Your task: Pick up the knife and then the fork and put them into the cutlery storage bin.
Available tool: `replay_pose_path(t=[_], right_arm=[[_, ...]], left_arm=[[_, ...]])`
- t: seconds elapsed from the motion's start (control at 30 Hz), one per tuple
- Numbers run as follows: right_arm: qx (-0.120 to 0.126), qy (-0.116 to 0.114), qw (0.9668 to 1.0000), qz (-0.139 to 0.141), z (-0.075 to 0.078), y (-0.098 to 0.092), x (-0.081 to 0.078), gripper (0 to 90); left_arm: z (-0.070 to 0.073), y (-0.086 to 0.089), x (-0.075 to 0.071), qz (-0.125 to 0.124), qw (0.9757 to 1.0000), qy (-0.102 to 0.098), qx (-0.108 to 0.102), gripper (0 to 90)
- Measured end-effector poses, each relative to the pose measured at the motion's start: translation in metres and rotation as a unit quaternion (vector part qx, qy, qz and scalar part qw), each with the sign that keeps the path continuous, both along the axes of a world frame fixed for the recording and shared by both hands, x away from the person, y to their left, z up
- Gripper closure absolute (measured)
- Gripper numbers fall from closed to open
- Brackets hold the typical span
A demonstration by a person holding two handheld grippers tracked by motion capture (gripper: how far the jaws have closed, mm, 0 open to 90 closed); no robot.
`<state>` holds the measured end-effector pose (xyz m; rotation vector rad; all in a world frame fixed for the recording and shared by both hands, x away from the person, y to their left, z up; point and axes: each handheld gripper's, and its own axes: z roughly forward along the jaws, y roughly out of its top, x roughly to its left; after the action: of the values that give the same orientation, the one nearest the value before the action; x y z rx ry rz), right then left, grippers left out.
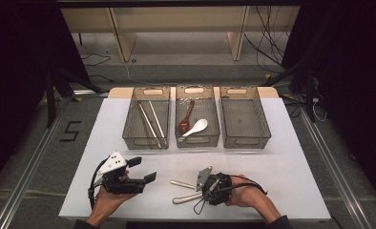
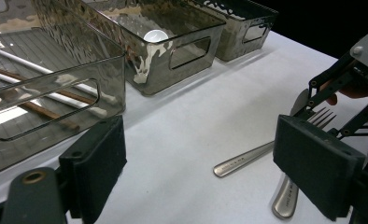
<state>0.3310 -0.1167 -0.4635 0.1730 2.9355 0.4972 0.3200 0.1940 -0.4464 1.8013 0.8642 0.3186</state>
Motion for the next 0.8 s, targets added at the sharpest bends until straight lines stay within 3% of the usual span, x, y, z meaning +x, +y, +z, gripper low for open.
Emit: replay_pose_path(t=[0.4, 0.57, 0.8], right_arm=[[0.002, 0.01, 0.9999, -0.002, -0.0008, -0.0008, 0.0039, 66.9], [0.003, 0.027, 0.9994, -0.021, 0.0006, 0.0004, 0.0035, 77.4], [0.002, 0.023, 0.9996, -0.014, 0.0014, 0.001, 0.0033, 80.4]], left_arm=[[0.0005, 0.0002, 0.0002, 0.003, 1.0, -0.002, -0.003, 17.6], [0.0005, 0.0005, 0.0003, 0.001, 1.0, 0.0, -0.002, 17.6], [0.0003, 0.0007, 0.0006, 0.0, 1.0, 0.001, -0.002, 17.6]])
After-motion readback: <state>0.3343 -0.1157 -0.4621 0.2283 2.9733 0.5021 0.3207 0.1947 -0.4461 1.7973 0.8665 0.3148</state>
